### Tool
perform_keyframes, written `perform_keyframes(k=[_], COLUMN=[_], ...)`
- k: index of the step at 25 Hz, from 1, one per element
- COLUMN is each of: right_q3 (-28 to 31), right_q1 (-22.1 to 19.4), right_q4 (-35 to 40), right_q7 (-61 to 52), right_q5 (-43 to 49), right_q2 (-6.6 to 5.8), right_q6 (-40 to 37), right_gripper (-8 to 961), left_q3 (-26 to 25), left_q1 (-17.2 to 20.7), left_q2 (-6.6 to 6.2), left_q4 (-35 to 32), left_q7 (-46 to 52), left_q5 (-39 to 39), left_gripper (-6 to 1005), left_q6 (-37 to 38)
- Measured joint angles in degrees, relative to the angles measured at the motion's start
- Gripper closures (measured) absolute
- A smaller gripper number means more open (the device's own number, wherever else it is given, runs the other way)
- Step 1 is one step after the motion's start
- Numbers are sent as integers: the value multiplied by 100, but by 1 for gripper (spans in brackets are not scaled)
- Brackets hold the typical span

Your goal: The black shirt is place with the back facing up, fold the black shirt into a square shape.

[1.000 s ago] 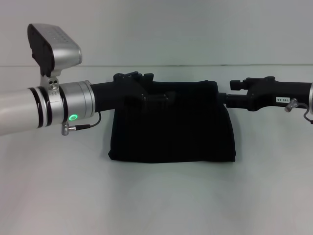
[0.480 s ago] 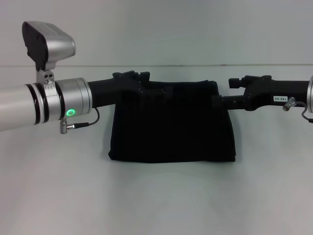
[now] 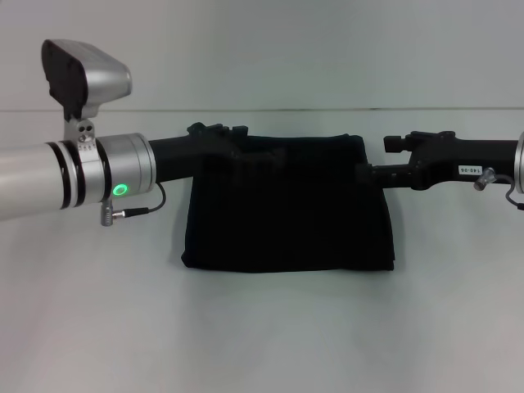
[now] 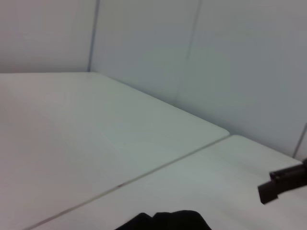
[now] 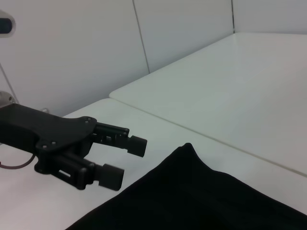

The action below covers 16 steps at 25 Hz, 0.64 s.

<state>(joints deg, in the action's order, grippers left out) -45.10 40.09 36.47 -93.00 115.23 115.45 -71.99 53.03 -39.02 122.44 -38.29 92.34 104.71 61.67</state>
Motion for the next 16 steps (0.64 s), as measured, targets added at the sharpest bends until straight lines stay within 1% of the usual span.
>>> perform_keyframes(k=[11,16], right_q3=[-15,-187], right_q1=[10,23], right_q4=[-21,-40], right_q7=[1,1], right_q5=[-1,-1], right_q2=[-13,-14], right_q6=[-24,-9], right_gripper=[18,18], left_q3=[-20,8], left_q1=[-3,-12], left_q2=[-36,-42], left_q4=[-1,8], left_q7=[193,197], left_q5=[48,110], left_gripper=[121,122], left_q6=[-24,-23])
